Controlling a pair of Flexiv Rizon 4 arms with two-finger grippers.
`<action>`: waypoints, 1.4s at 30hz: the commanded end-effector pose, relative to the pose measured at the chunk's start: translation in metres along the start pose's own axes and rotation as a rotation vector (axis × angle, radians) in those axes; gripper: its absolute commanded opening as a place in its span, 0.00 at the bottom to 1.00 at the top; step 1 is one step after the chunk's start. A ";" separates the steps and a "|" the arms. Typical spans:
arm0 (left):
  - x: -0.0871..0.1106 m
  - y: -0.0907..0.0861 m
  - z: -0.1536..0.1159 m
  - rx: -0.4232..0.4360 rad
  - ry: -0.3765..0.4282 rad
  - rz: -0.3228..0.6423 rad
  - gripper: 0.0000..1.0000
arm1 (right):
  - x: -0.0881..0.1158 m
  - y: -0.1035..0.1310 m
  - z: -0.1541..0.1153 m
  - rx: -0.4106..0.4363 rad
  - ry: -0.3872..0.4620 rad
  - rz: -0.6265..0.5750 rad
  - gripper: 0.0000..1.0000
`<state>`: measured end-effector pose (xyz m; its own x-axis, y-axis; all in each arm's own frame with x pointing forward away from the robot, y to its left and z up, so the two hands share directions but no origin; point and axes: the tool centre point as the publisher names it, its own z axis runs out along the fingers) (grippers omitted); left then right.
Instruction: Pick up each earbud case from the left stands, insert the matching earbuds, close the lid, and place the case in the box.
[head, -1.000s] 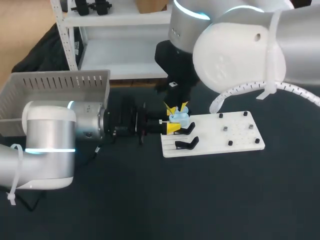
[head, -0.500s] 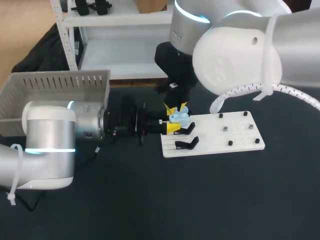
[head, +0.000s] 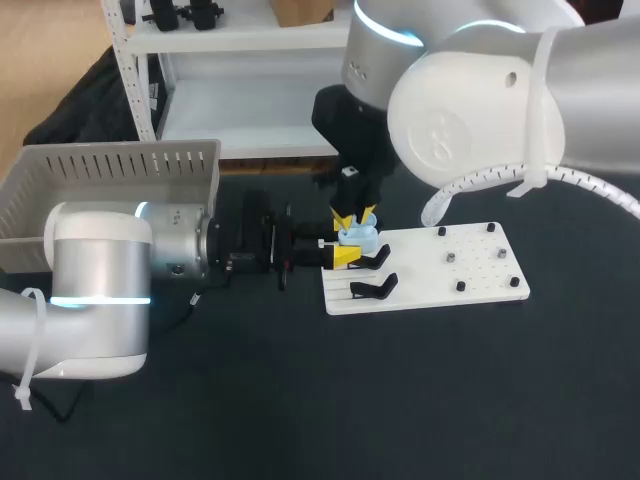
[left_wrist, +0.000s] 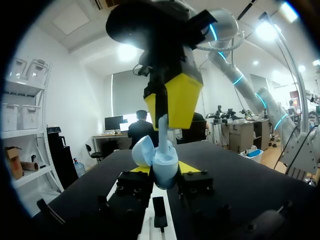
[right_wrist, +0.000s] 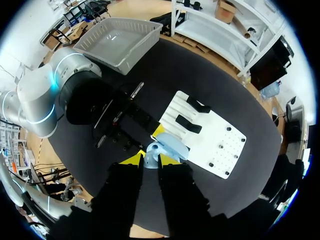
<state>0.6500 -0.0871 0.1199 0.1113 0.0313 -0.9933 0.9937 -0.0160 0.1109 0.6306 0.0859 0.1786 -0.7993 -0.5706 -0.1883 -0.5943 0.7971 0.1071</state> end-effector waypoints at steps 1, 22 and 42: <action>0.000 -0.001 0.000 -0.005 0.002 0.001 0.00 | 0.001 0.001 0.002 -0.001 -0.001 0.000 0.00; 0.000 -0.001 0.000 -0.005 0.002 0.001 0.00 | 0.002 0.000 0.008 0.001 0.004 0.014 0.00; 0.000 -0.001 0.000 -0.005 0.002 0.001 0.00 | -0.002 0.000 0.014 -0.001 0.013 0.018 0.00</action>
<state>0.6499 -0.0869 0.1196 0.1111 0.0315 -0.9933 0.9937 -0.0159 0.1107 0.6326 0.0878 0.1659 -0.8098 -0.5592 -0.1773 -0.5812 0.8059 0.1127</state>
